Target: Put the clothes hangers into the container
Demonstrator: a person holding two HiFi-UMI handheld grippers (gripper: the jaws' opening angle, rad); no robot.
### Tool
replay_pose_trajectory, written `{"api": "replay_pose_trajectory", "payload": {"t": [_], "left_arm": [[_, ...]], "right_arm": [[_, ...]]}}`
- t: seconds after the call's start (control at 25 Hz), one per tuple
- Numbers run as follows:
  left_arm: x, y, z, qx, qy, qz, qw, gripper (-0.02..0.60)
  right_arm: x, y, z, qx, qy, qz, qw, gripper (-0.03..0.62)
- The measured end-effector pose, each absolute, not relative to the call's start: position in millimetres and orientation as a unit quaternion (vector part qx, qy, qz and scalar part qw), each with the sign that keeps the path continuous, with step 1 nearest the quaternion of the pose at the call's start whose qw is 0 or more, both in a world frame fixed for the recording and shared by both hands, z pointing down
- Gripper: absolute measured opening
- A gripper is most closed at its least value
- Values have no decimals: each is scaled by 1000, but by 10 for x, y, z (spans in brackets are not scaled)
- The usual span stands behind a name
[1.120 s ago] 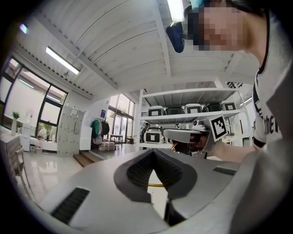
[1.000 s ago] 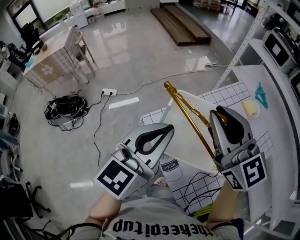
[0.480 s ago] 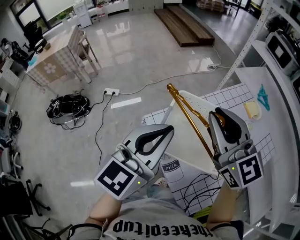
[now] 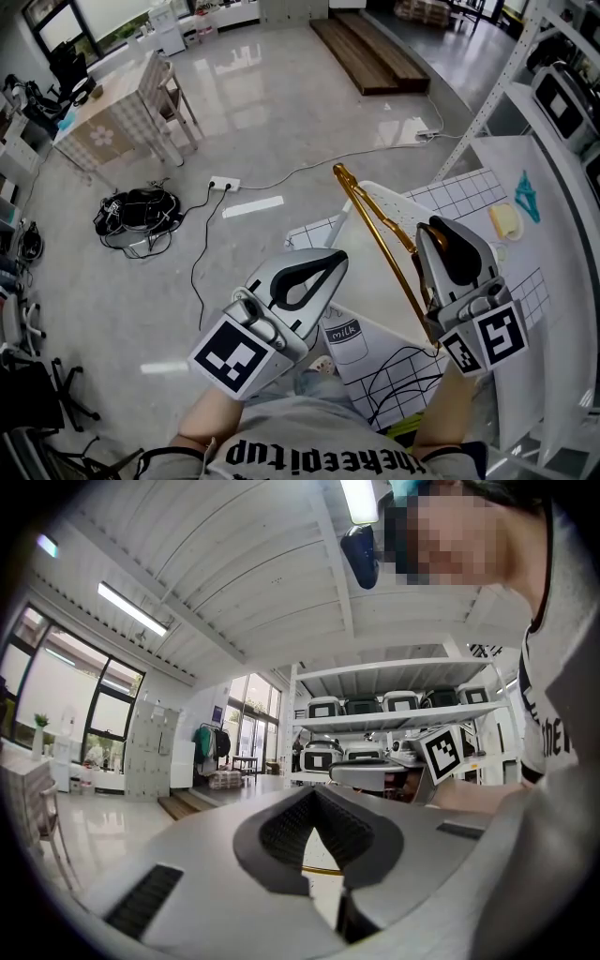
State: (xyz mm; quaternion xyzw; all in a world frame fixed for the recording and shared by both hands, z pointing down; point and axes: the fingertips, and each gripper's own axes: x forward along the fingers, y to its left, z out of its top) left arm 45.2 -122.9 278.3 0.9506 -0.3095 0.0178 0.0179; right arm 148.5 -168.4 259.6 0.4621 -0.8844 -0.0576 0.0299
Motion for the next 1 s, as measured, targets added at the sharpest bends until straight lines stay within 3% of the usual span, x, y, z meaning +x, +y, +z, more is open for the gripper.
{"api": "replay_pose_trajectory", "payload": {"t": [0.6, 0.72, 0.8, 1.0], "left_arm": [[463, -1181, 2769, 952, -306, 18, 15, 12], [446, -1171, 2754, 953, -303, 15, 14, 12], [445, -1159, 2750, 954, -298, 14, 12, 12], [464, -1109, 2725, 961, -278, 8, 10, 12]], "right_arm": [[1513, -1617, 2488, 455, -889, -47, -3, 94], [1509, -1587, 2439, 459, -887, -49, -9, 56], [1531, -1555, 2406, 467, -883, -49, -14, -2], [1543, -1416, 2330, 481, -875, -57, -10, -6]]}}
